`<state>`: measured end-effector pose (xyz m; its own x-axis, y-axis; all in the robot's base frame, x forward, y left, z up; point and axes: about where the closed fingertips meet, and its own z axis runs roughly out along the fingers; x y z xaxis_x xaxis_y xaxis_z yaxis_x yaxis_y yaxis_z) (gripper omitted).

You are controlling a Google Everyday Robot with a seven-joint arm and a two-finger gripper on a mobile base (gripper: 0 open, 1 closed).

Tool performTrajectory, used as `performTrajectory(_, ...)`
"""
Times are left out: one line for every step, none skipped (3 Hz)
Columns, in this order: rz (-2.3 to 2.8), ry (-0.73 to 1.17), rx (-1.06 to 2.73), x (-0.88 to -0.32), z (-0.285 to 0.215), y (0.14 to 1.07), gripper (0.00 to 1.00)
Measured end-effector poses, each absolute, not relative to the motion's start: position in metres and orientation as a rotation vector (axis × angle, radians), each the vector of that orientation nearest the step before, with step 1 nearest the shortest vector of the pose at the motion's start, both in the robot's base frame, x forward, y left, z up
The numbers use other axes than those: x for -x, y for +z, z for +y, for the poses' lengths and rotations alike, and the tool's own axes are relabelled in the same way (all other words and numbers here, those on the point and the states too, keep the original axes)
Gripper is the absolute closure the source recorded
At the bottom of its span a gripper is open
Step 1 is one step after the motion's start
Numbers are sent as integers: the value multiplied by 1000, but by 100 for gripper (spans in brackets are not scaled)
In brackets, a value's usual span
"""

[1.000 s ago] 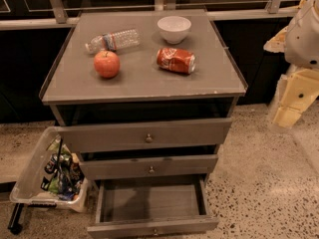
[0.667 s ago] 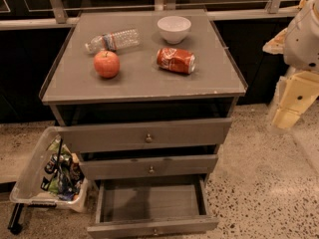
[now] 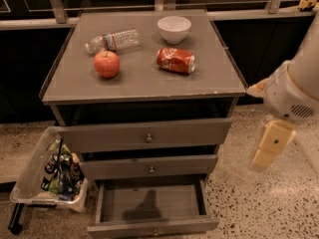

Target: Close bottom drawer

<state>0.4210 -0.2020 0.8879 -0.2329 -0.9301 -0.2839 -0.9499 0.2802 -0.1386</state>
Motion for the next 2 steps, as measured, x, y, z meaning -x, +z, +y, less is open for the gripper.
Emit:
performTrajectory(2264, 174, 1700, -408, -203, 833, 18)
performTrajectory(2291, 224, 1724, -396, -207, 790, 42)
